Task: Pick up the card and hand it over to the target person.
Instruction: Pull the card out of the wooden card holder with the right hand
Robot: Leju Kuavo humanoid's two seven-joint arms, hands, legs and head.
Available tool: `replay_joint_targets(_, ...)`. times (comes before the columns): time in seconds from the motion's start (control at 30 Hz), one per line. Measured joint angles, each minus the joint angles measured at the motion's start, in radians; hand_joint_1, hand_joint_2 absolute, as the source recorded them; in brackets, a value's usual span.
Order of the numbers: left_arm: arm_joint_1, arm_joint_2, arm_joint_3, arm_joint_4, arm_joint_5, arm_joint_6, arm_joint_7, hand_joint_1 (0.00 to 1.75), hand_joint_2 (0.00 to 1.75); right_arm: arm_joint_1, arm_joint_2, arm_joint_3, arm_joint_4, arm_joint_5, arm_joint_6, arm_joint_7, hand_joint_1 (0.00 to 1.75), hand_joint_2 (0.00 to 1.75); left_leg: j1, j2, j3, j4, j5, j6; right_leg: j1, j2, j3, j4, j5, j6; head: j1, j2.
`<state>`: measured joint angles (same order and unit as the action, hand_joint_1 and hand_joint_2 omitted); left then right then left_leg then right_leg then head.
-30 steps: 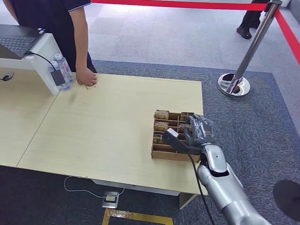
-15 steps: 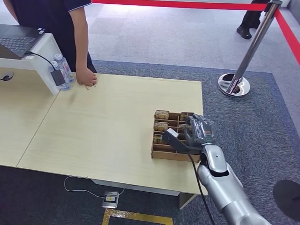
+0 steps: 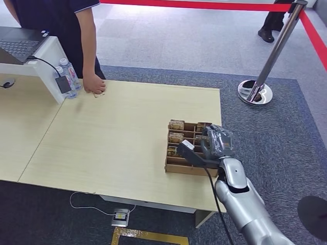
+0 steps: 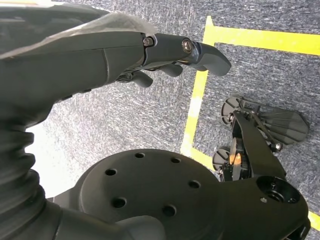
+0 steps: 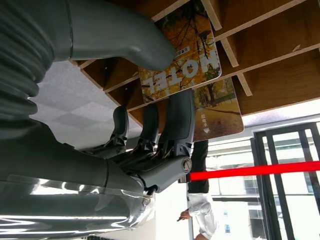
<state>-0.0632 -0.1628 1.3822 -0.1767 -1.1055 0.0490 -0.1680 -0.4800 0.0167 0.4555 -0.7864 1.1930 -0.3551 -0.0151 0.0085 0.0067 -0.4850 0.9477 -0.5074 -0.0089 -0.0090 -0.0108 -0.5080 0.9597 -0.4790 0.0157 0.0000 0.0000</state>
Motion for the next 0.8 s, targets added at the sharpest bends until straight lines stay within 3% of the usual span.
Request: replay_joint_targets(0.8, -0.002, 0.005, -0.016, 0.0, -0.018, -0.014, -0.002, 0.0, 1.75, -0.009, -0.006, -0.043, 0.058, 0.008, 0.004, 0.02, 1.13, 1.75, 0.0, -0.001, 0.002, 0.0, 0.001, 0.0, 0.0, -0.001, 0.003, 0.0, 0.001, 0.0, 0.0, 0.0)
